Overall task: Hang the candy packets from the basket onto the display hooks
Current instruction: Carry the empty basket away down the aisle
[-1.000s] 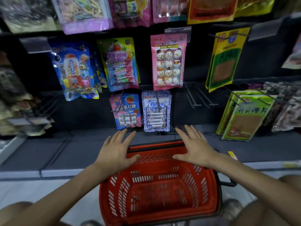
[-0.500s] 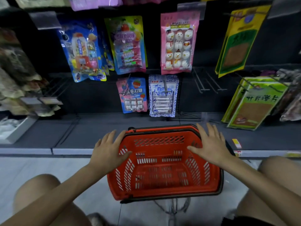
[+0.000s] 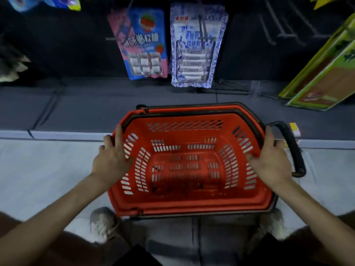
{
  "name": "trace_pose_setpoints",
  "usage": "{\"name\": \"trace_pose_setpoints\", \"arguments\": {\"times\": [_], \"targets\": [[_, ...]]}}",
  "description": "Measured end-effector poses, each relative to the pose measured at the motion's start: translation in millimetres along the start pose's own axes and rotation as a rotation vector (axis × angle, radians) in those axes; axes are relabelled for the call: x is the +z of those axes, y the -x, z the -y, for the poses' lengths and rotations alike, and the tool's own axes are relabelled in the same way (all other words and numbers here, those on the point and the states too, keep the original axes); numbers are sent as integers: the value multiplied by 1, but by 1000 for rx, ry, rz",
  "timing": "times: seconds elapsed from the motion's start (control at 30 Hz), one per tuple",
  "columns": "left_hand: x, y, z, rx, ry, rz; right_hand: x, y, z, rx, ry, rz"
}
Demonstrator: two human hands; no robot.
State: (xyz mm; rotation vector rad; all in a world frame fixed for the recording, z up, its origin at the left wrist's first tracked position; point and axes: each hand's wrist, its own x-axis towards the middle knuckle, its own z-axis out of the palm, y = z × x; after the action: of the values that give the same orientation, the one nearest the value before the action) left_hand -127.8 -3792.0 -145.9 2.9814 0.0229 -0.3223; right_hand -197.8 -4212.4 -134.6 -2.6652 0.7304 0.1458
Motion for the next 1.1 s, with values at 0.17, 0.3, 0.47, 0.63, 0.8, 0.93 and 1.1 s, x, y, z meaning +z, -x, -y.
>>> {"name": "trace_pose_setpoints", "arguments": {"times": [0.17, 0.3, 0.47, 0.63, 0.8, 0.93, 1.1], "targets": [[-19, -47, 21, -176, 92, 163, -14, -21, 7, 178, -149, 4], [-35, -59, 31, -280, 43, 262, -14, -28, 25, 210, -127, 74], [-55, -54, 37, -279, 99, 294, -18, -26, 41, 224, -124, 143], [-79, -26, 45, -374, 238, 349, -48, -7, 75, 258, -108, 208], [-145, 42, 83, -504, 386, 367, -112, 40, 137, 189, -21, 238], [-243, 94, 134, -619, 444, 354, -176, 70, 226, 52, -5, 305], [-365, 169, 212, -760, 550, 255, -236, 104, 361, -180, 25, 365]]}}
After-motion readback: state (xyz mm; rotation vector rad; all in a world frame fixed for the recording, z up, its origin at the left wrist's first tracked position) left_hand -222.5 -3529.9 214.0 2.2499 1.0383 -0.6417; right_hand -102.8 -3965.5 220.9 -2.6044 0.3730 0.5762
